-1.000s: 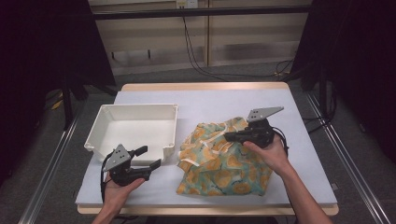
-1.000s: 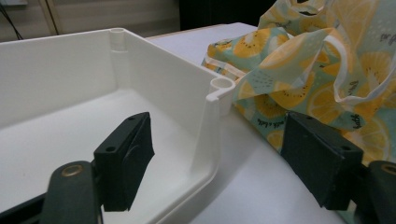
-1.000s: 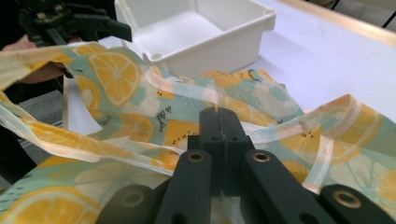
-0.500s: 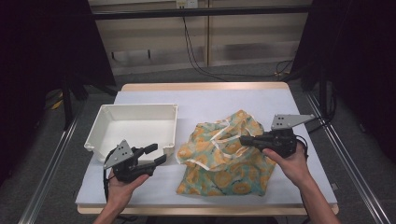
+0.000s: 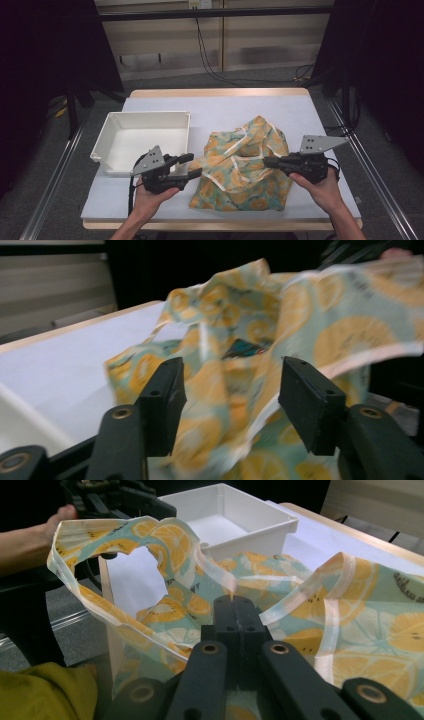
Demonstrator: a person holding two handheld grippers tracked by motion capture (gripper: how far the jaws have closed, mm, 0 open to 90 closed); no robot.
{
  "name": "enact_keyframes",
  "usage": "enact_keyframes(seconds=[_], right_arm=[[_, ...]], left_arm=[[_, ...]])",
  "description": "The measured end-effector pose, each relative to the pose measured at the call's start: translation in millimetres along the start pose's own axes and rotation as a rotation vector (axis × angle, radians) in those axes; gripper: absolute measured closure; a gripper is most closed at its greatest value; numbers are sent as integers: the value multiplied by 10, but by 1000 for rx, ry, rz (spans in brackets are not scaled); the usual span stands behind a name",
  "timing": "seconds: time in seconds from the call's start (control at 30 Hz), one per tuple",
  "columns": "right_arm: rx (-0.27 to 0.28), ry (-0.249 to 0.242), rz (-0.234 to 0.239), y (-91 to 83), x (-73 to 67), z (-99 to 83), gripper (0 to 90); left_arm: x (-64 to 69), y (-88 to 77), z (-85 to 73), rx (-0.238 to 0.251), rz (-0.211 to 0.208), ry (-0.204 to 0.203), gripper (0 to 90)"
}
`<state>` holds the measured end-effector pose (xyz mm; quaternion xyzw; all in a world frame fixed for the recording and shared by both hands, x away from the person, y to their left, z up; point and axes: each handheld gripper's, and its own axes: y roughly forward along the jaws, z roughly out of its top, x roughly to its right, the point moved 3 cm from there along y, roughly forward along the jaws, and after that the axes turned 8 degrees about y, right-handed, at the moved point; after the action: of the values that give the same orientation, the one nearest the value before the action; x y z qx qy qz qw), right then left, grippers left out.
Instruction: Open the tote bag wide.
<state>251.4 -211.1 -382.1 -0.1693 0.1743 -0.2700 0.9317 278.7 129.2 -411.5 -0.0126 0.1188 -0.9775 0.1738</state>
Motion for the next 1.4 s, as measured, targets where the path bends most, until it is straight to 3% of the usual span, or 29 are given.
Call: enact_keyframes(seconds=[0.17,0.2,0.23,0.4,0.43,0.5,0.57,0.67,0.73,0.77,0.87,0.9,0.93,1.0,1.17,1.2,1.23,1.27,1.33,1.4], right_arm=[[0,7,2,0,-15,-65,900],[0,7,2,0,-15,-65,900],[-11,0,9,-1,-32,-69,900],[-22,-13,25,-12,-110,-69,900],[-18,-15,28,-29,-123,-67,900],[-15,-12,33,-45,-137,-70,900],[-16,-13,32,-79,-160,-94,900],[-27,-3,22,-114,-165,-195,900],[-43,12,10,-130,-156,-295,900],[-53,28,6,-145,-147,-391,900],[-64,30,3,-161,-152,-460,900],[-63,27,-2,-170,-160,-475,883],[-52,26,-19,-210,-172,-460,780],[-40,30,-26,-239,-175,-433,769],[14,24,-97,-310,-145,-201,559],[14,24,-97,-310,-145,-201,559],[25,45,-132,-260,-83,-145,438],[25,45,-132,-260,-83,-145,438],[17,76,-159,-165,8,-121,335],[-4,75,-197,-41,72,-114,278]], left_arm=[[159,277,106,-17,-92,28,365],[159,277,106,-17,-92,28,361],[199,361,122,-41,-112,61,359],[240,564,98,-67,-139,55,347],[275,668,80,-94,-148,74,347],[289,710,77,-97,-153,73,357],[332,781,69,-103,-180,86,438],[424,842,31,-133,-236,88,705],[501,854,7,-158,-254,114,826],[563,852,-6,-151,-266,106,897],[629,849,-10,-158,-279,125,900],[665,847,-9,-165,-281,136,900],[693,842,-8,-176,-286,150,900],[745,833,-3,-172,-295,159,900],[836,835,-46,-191,-313,188,900],[836,835,-46,-191,-313,188,900],[862,850,-66,-199,-321,203,900],[893,862,-90,-212,-314,210,900],[939,897,-133,-221,-335,208,900],[980,927,-162,-233,-349,216,900]])
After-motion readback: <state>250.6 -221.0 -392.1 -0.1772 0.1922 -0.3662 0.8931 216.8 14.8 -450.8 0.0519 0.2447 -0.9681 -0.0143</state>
